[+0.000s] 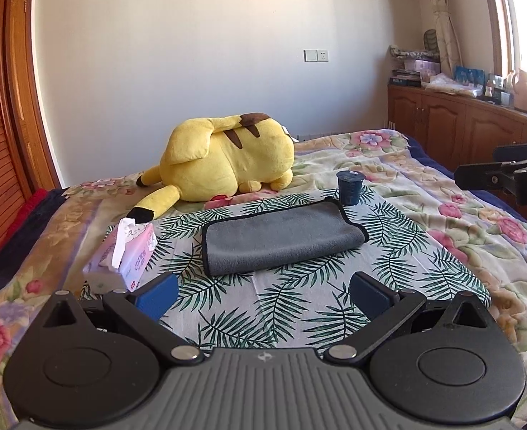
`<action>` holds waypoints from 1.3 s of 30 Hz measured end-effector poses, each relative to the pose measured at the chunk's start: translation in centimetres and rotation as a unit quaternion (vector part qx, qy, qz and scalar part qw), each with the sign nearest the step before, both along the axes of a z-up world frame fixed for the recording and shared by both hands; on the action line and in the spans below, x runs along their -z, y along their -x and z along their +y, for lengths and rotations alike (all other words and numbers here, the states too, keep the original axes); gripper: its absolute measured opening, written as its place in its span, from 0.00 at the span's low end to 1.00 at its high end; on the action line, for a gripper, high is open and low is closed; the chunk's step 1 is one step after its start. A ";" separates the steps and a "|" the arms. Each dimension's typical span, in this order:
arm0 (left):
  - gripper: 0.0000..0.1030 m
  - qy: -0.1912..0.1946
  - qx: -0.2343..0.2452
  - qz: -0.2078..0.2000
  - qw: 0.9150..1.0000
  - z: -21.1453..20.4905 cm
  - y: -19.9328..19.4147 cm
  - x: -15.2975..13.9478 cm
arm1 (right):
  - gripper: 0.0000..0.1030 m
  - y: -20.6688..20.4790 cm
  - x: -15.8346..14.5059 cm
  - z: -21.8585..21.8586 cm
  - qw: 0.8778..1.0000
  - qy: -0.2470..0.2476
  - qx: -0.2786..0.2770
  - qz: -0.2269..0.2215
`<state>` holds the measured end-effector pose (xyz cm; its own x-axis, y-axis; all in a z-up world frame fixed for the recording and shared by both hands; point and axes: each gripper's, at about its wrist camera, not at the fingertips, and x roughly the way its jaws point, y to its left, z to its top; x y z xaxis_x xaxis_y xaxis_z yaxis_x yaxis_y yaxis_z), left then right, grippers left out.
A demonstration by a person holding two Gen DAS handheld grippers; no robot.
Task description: Fold towel
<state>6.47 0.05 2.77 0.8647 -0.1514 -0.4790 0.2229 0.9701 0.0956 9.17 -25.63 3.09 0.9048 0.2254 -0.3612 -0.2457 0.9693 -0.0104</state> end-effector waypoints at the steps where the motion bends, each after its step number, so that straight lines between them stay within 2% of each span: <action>1: 0.84 0.004 0.000 0.001 1.000 0.0 0.3 0.1 | 1.00 0.3 0.0 0.1 1.000 -0.001 -0.001 0.000; 4: 0.84 0.011 -0.002 0.003 1.000 -0.1 0.9 0.4 | 1.00 1.0 0.3 0.1 1.000 -0.004 -0.002 0.002; 10: 0.84 -0.008 -0.008 -0.005 1.000 -0.7 2.2 1.0 | 1.00 2.4 1.0 0.4 1.000 -0.005 -0.001 0.007; 26: 0.84 -0.004 -0.008 -0.001 1.000 -1.4 5.6 3.0 | 1.00 4.7 3.5 0.6 0.999 -0.033 0.008 0.031; 39: 0.84 0.018 -0.023 -0.009 1.000 -1.0 7.1 3.5 | 1.00 7.3 4.8 1.1 0.999 -0.028 0.014 0.033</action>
